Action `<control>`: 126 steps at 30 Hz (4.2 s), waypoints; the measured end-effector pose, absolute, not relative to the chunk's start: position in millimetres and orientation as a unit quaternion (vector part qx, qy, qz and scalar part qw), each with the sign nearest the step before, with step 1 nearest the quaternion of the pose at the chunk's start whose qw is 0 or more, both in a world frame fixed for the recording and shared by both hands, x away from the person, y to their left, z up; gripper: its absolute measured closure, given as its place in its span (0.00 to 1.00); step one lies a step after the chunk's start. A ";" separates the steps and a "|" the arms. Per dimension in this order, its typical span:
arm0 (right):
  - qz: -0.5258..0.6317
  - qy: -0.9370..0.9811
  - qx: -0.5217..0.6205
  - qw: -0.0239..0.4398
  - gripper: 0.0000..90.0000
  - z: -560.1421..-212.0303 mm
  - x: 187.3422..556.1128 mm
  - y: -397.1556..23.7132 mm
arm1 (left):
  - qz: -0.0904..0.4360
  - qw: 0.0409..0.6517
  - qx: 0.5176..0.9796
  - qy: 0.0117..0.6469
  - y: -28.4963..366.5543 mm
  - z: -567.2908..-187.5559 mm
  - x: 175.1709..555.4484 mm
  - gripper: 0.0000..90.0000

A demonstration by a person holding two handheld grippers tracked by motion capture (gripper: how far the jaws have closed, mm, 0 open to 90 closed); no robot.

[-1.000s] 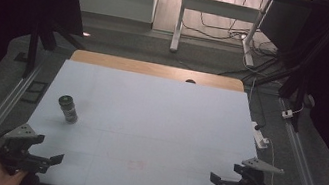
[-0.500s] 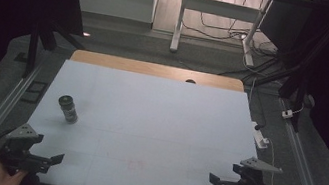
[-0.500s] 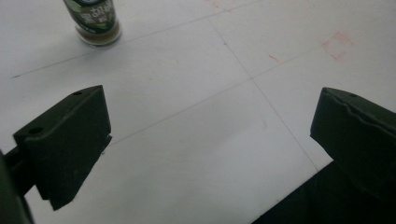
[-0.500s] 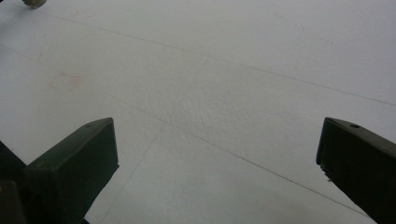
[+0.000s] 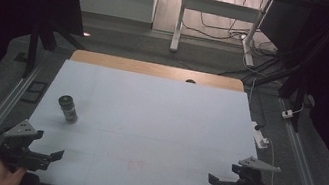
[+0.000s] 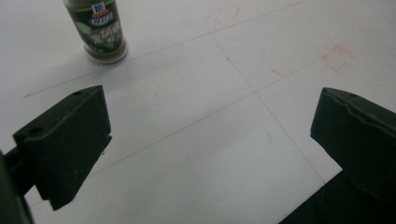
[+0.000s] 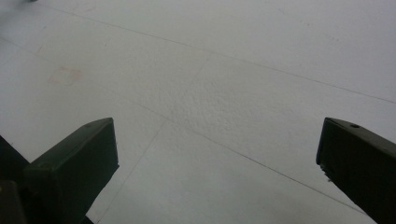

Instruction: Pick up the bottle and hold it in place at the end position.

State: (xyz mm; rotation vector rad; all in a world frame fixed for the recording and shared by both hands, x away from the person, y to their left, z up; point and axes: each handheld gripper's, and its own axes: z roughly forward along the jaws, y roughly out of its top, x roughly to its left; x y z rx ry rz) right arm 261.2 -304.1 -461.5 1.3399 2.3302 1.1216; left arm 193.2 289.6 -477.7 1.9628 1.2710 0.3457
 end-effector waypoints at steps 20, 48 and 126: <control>0.382 0.797 0.454 0.110 0.00 -461.8 261.5 -303.8 | 0.144 0.392 0.769 0.484 288.3 -482.0 213.3 0.00; 0.382 0.797 0.456 0.108 0.00 -461.8 262.0 -304.1 | 0.189 0.368 0.752 0.514 301.6 -486.0 258.1 0.00; 0.379 0.800 0.452 0.107 0.00 -462.4 262.6 -303.1 | 0.178 0.372 0.796 0.443 289.1 -490.9 325.2 0.60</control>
